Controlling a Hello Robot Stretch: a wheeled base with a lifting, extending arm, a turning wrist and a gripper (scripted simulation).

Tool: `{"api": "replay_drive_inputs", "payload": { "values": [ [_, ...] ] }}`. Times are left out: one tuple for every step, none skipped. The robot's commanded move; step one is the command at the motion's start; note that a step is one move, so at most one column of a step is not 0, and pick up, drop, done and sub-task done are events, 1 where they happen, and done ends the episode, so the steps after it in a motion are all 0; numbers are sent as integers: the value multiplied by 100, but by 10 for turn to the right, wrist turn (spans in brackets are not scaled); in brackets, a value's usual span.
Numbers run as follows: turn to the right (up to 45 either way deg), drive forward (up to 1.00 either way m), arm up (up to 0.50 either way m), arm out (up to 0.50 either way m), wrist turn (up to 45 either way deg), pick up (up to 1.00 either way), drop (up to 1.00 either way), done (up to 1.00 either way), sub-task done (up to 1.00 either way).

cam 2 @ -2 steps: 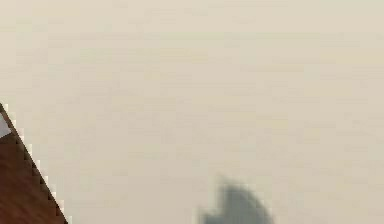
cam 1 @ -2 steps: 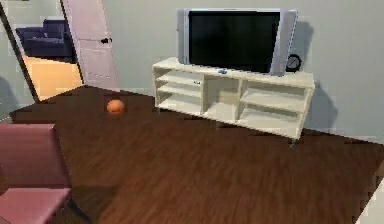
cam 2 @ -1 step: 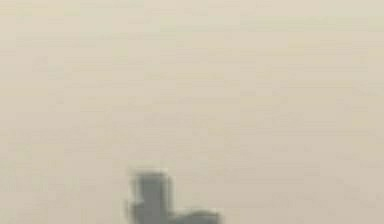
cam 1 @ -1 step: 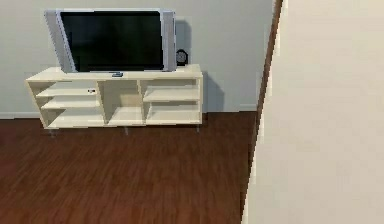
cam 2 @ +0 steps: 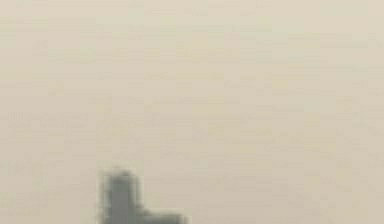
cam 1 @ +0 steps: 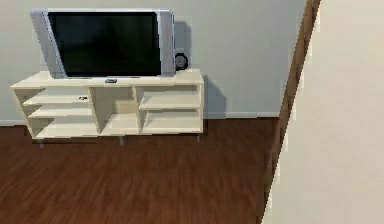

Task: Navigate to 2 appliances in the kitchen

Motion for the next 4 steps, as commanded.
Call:
{"api": "replay_drive_inputs", "payload": {
  "values": [
    [-330, 0, 0, 0, 0, 0, 0, 0, 0],
    [0, 45, 0, 0, 0, 0, 0, 0, 0],
    [-210, 0, 0, 0, 0, 0, 0, 0, 0],
    [0, 85, 0, 0, 0, 0, 0, 0, 0]
  ]
}}
